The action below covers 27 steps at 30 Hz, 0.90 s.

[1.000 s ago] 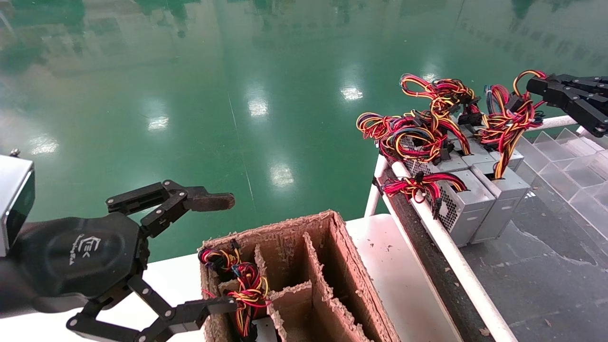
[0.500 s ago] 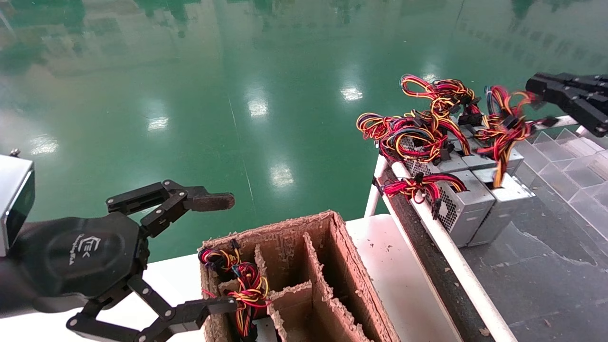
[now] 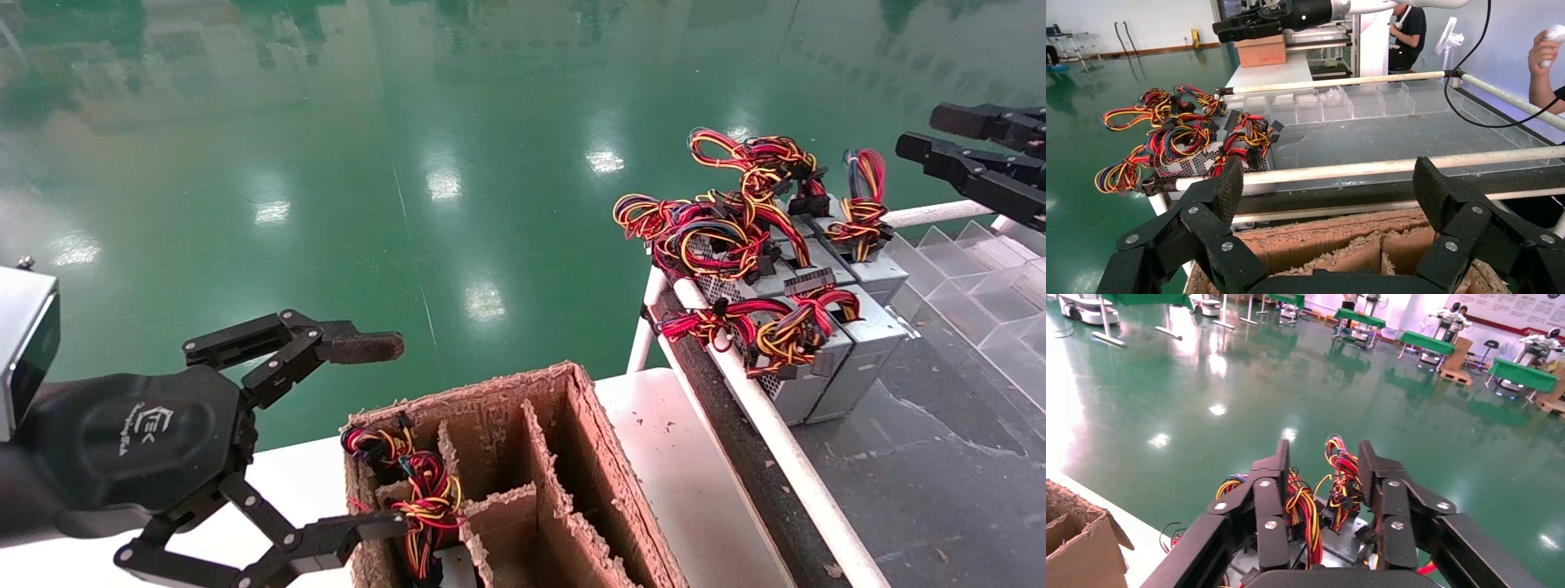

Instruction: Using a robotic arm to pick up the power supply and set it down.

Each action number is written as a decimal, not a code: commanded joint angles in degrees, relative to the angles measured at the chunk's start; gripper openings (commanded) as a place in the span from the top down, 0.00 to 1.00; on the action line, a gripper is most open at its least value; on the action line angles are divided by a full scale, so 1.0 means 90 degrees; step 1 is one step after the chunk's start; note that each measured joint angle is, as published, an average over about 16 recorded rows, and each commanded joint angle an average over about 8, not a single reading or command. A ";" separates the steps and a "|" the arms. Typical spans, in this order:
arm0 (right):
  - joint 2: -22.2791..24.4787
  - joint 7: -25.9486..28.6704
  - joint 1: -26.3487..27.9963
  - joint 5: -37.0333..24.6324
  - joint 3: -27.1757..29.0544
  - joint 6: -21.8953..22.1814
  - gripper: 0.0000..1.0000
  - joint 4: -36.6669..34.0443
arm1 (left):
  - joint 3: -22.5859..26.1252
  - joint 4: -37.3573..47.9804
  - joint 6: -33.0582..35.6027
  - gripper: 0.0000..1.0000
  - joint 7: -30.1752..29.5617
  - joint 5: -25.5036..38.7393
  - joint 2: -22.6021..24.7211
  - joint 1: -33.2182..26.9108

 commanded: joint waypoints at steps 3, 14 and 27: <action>0.0011 -0.0020 -0.0072 0.0086 0.0032 0.0016 0.00 0.0126 | 0.0001 0.0001 -0.0001 0.00 0.0001 -0.0001 0.0000 0.0001; 0.0075 0.0526 -0.0848 0.0590 0.0062 0.0029 0.00 0.1479 | 0.0003 0.0004 0.0001 0.00 0.0002 -0.0002 0.0000 -0.0002; 0.0154 0.1189 -0.1792 0.1201 0.0099 0.0044 0.00 0.3124 | 0.0006 0.0004 0.0000 0.00 0.0004 -0.0004 -0.0001 -0.0002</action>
